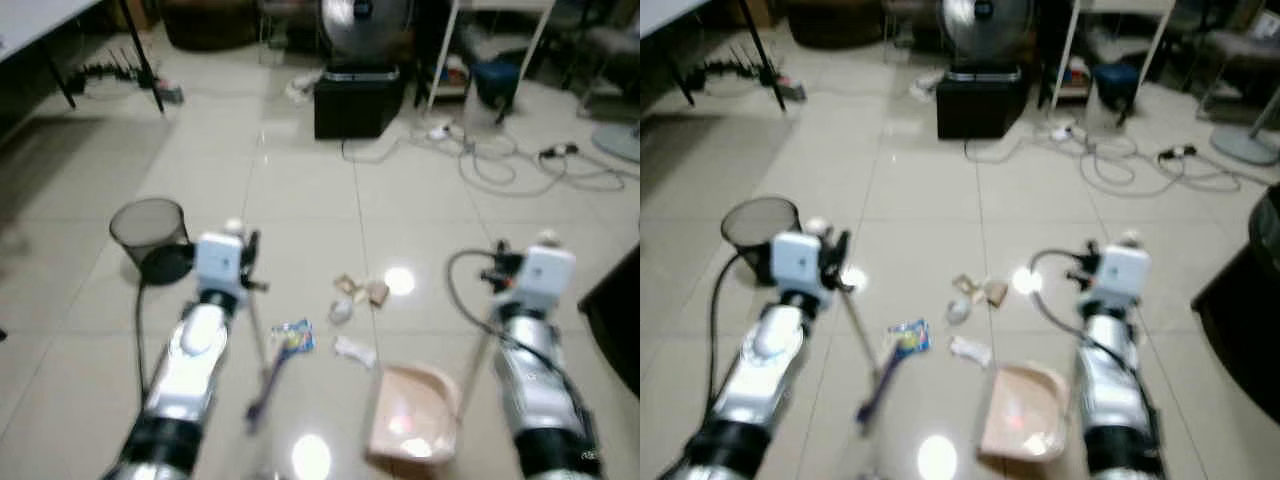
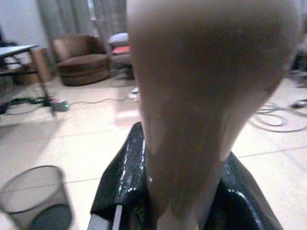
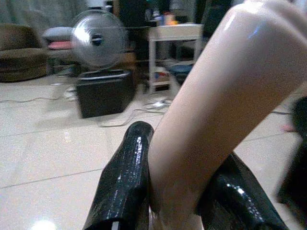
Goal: Sweep floor
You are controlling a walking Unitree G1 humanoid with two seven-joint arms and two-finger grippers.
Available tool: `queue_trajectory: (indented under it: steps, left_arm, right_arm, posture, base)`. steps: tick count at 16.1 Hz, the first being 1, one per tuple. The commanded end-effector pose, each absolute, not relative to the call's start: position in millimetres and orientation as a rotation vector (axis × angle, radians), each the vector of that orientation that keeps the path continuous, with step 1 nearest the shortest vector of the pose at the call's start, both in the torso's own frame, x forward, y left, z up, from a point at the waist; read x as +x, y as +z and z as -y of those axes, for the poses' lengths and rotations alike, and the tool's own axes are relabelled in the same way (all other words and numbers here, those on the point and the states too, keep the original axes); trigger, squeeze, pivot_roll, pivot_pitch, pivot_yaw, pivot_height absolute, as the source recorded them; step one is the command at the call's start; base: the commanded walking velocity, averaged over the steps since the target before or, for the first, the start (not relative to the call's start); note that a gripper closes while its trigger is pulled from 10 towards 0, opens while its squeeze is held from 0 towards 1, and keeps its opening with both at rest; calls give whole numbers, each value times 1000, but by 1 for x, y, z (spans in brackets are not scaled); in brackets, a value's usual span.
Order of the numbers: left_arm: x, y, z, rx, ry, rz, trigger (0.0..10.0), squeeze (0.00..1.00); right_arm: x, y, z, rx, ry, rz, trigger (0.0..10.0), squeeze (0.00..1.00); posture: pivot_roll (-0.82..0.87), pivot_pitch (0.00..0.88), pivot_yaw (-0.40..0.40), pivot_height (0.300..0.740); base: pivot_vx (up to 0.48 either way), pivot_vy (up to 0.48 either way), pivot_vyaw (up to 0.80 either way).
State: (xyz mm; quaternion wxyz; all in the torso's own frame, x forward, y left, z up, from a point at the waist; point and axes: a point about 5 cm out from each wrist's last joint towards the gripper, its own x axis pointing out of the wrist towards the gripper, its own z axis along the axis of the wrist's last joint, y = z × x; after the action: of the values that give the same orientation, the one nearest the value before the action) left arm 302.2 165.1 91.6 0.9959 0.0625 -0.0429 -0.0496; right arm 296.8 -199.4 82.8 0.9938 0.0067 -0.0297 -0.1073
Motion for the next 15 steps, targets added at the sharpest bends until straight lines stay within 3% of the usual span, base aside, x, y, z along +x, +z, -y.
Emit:
queue_trajectory:
  steps: [1, 5, 15]
  left_arm:
    - [306, 102, -163, 146, -98, 137, 10000, 0]
    - [307, 103, -165, 143, -85, 141, 10000, 0]
    - [309, 104, -166, 145, -84, 142, 10000, 0]
  right_arm:
    - [299, 93, 201, 3, -198, 102, 10000, 0]
    - [301, 92, 197, -9, -174, 100, 10000, 0]
    - [299, 91, 201, 20, -201, 105, 10000, 0]
  posture:
    - [-65, 18, 31, 740]
    - [-61, 22, 29, 740]
    - [-61, 27, 36, 740]
  base:
    - [416, 0, 0]
    - [416, 0, 600]
    - [417, 0, 0]
